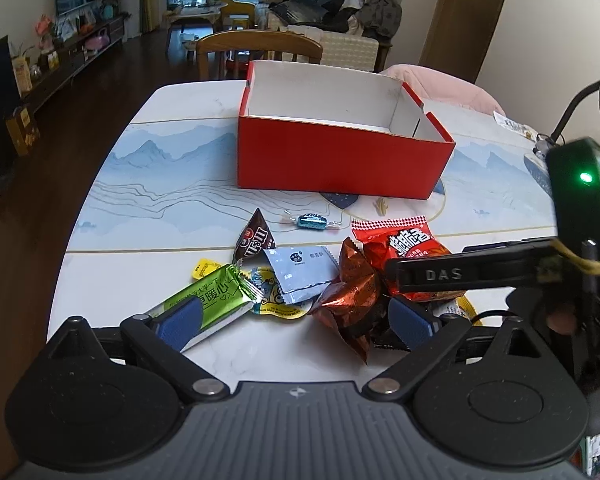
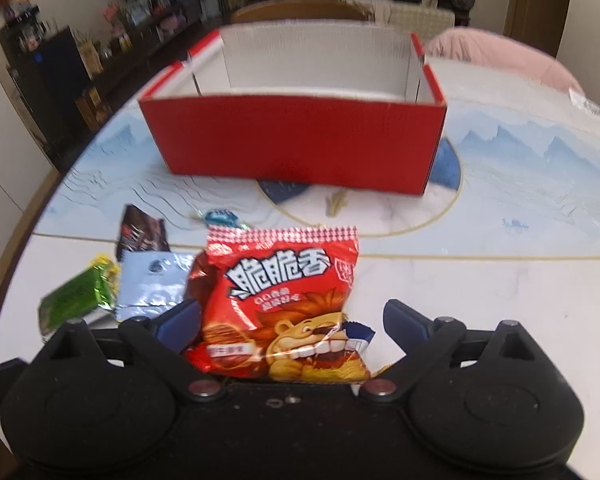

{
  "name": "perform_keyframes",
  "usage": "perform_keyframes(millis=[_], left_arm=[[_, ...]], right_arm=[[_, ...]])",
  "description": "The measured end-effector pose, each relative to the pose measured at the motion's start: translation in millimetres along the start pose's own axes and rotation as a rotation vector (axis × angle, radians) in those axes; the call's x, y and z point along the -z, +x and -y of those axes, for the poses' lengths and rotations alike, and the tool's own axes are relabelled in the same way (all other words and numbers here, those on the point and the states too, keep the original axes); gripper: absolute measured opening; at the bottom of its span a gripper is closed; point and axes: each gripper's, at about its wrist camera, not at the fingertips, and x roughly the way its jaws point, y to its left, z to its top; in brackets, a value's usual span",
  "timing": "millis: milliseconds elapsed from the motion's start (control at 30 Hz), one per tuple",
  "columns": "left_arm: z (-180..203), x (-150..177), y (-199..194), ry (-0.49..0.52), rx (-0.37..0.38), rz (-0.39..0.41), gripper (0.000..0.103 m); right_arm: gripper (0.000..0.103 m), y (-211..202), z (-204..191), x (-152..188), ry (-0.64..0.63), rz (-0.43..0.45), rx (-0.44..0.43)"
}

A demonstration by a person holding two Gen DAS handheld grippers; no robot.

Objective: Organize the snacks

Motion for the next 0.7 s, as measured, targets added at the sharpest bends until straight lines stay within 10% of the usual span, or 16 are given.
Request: perform_keyframes(millis=[700], left_arm=[[36,-11,68,0.278,0.100,-0.127,0.090]], right_arm=[[0.076,9,19,-7,-0.046,-0.027,-0.092]])
